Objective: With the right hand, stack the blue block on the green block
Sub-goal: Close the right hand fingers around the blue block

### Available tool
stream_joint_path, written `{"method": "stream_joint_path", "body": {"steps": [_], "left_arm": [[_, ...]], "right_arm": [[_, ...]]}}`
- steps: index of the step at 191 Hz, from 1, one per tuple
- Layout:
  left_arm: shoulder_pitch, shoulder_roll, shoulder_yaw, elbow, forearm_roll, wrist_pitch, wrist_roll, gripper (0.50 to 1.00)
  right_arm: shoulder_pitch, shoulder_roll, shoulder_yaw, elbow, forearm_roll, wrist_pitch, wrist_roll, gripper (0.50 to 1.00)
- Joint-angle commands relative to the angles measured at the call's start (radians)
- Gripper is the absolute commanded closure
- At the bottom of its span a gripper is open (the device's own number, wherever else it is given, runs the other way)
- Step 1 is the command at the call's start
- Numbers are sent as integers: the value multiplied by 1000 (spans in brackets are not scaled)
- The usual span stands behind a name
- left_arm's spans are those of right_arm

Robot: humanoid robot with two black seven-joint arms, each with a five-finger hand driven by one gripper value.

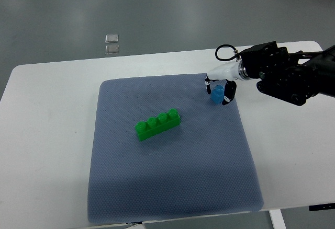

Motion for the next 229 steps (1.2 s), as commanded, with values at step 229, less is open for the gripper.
{"method": "stream_joint_path", "body": {"steps": [229], "left_arm": [[2, 0, 1, 3, 0, 0, 1, 500]], "right_arm": [[27, -1, 1, 41, 1, -32, 18, 928]]}}
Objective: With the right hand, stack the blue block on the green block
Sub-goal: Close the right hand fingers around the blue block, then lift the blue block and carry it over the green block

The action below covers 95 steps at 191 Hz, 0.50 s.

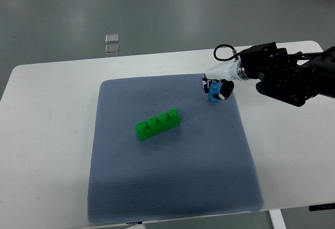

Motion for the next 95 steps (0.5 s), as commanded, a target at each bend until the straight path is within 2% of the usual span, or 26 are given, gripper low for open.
{"method": "stream_joint_path", "body": {"steps": [1, 52, 53, 71, 95], "left_arm": [[0, 0, 0, 0, 0, 0, 0, 500], [0, 0, 0, 0, 0, 0, 0, 500], [0, 0, 0, 0, 0, 0, 0, 500], [0, 0, -2, 0, 0, 0, 0, 500], [0, 0, -2, 0, 0, 0, 0, 500]], "right_arm": [[24, -3, 0, 28, 3, 2, 1, 928], [124, -15, 2, 114, 34, 31, -1, 926], [153, -26, 5, 149, 46, 41, -1, 926], [210, -35, 5, 217, 81, 54, -5, 924], [294, -46, 9, 312, 199, 116, -13, 926]]}}
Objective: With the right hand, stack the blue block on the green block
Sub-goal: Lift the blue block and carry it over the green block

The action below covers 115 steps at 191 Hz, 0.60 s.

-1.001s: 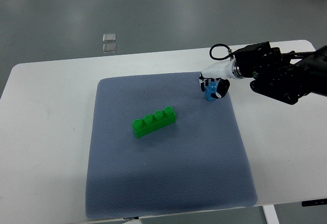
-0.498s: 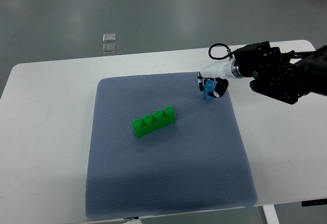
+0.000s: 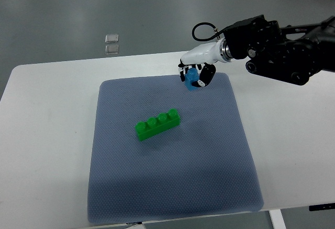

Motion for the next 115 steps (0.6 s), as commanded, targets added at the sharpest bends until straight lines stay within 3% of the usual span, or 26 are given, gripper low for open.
{"method": "stream_joint_path", "body": {"steps": [1, 38, 59, 60, 81, 115], "left_arm": [[0, 0, -1, 0, 0, 0, 0, 500], [3, 0, -1, -2, 0, 0, 0, 500], [3, 0, -1, -2, 0, 0, 0, 500], [5, 0, -1, 0, 0, 0, 0, 500], [5, 0, 0, 2, 0, 0, -2, 500], [5, 0, 2, -3, 0, 0, 0, 500]], "right_arm": [[67, -7, 3, 77, 92, 44, -5, 926], [105, 32, 8, 192, 287, 12, -57, 926], [105, 44, 8, 194, 291, -25, -65, 926], [97, 55, 6, 196, 291, -65, -67, 926], [80, 76, 0, 202, 294, -151, -80, 926], [64, 84, -6, 202, 287, -177, -97, 926]]}}
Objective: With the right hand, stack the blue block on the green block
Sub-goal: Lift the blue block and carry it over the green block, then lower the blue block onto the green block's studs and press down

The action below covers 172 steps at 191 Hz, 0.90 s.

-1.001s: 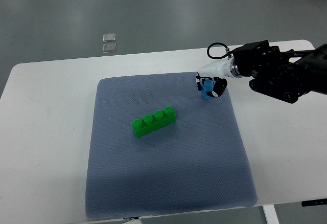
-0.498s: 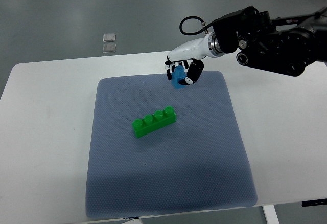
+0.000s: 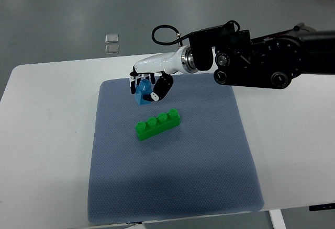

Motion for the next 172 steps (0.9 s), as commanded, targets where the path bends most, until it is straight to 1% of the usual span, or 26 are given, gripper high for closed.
{"method": "stream_joint_path", "body": {"steps": [1, 10, 20, 21, 23, 38, 62, 91, 172], "left_arm": [[0, 0, 2, -3, 0, 0, 1, 500], [0, 0, 2, -3, 0, 0, 1, 500], [0, 0, 2, -3, 0, 0, 1, 500], [0, 0, 2, -1, 0, 0, 1, 500], [0, 0, 2, -1, 0, 0, 1, 500], [0, 0, 2, -1, 0, 0, 1, 500], [0, 0, 4, -3, 0, 0, 1, 500], [0, 0, 4, 0, 0, 0, 1, 500], [0, 0, 5, 5, 0, 0, 1, 500]], "right_arm": [[-7, 1, -4, 0, -4, -11, -6, 926], [-9, 0, -4, 0, -4, -11, -23, 926], [-9, 0, -4, 0, -4, -11, -23, 926], [-13, -3, -4, 2, -4, -11, -36, 926], [-16, -3, -4, 2, -4, -11, -38, 926], [-23, -3, -4, 3, -4, -12, -38, 926], [-73, 3, -7, 3, -27, -57, -40, 920], [-102, 0, -22, 2, -81, -63, -38, 920], [-148, -9, -28, -11, -105, -91, -38, 916]]}}
